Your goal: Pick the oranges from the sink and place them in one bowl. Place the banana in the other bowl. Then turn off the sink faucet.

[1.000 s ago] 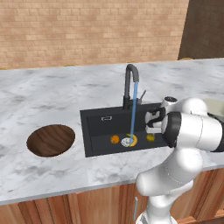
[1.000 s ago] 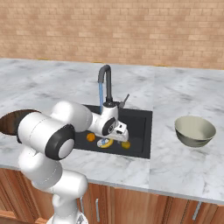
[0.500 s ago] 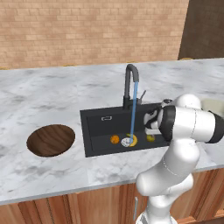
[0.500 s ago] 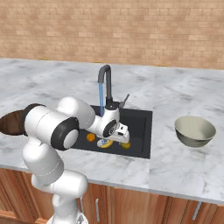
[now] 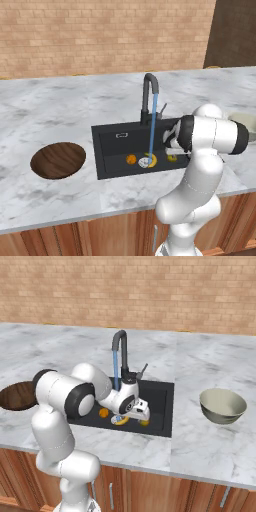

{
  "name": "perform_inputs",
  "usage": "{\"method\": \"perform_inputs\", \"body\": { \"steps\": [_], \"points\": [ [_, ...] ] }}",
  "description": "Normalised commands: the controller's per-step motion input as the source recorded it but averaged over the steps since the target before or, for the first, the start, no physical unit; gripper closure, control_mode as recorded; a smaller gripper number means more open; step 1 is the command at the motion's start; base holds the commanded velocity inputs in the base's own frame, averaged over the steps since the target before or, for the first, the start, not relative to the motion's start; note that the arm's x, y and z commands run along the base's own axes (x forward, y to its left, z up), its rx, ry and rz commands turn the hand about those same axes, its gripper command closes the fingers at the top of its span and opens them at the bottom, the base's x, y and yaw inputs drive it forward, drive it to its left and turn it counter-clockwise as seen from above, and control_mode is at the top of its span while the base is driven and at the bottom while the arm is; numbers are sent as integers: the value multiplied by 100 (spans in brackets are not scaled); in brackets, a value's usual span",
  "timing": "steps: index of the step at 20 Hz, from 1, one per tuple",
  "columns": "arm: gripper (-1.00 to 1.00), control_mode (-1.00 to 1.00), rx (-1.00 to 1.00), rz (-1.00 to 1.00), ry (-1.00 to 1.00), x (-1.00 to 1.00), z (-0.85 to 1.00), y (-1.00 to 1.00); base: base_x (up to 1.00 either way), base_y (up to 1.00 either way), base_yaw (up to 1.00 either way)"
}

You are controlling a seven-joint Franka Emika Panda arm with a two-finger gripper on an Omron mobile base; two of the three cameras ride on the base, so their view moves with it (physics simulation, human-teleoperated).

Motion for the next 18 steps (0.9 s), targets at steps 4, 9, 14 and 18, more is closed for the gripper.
{"method": "perform_inputs", "body": {
  "steps": [4,9,14,18],
  "points": [
    [-100,-100,0,0,0,18,-18,-3,0,0,0],
    [-100,-100,0,0,0,19,-20,-1,0,0,0],
    [-100,-100,0,0,0,22,-18,-1,0,0,0],
    [-100,-100,0,0,0,25,-16,-6,0,0,0]
  ]
}}
